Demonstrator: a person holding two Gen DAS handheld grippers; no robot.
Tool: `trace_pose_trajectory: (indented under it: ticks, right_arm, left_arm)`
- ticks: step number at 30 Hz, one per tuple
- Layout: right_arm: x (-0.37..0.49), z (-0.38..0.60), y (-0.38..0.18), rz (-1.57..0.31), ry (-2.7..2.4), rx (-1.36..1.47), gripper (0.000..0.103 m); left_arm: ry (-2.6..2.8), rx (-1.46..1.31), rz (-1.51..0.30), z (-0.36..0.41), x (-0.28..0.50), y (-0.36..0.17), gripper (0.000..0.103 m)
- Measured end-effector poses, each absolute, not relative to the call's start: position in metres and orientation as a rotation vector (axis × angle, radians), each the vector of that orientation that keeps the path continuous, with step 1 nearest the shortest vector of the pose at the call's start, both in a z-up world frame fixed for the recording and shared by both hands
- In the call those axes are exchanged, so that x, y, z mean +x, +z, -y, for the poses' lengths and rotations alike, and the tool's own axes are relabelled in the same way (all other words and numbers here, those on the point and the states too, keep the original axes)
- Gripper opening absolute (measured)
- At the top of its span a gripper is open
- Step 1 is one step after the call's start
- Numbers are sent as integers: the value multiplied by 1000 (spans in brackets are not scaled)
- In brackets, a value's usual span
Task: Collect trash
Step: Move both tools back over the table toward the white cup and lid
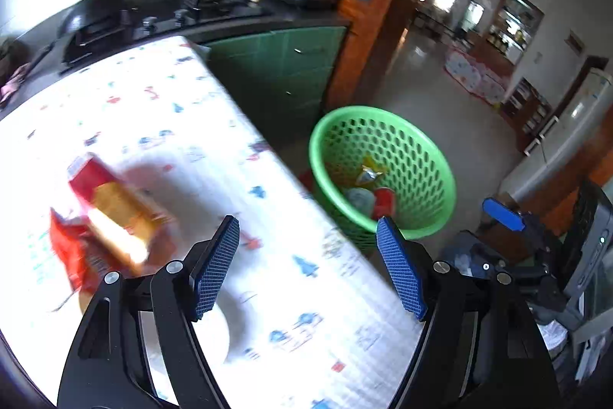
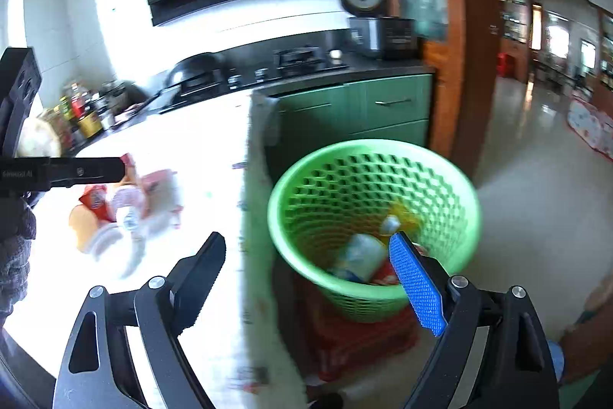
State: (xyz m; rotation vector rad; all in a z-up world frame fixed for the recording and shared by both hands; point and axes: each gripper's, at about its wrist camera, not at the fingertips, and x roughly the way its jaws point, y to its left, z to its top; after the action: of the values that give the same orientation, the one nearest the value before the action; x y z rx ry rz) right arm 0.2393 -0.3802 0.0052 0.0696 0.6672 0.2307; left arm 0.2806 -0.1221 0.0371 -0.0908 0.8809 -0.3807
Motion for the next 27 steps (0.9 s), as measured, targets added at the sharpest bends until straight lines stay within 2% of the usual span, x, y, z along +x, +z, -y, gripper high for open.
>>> trace_pose_trajectory:
  ticks: [14,25,27]
  right_arm:
    - [262,260,20,-705,486,-19,84]
    - [270,212,21,-740,533,-87,84]
    - [271,208,19,-754,537,-98,84]
  left_arm:
    - [-213,-130,-827,-27,229,36,74]
    - [-388,149,-851,-36,213,3,74]
    - [-415,209,-854,-32,216,-1,77]
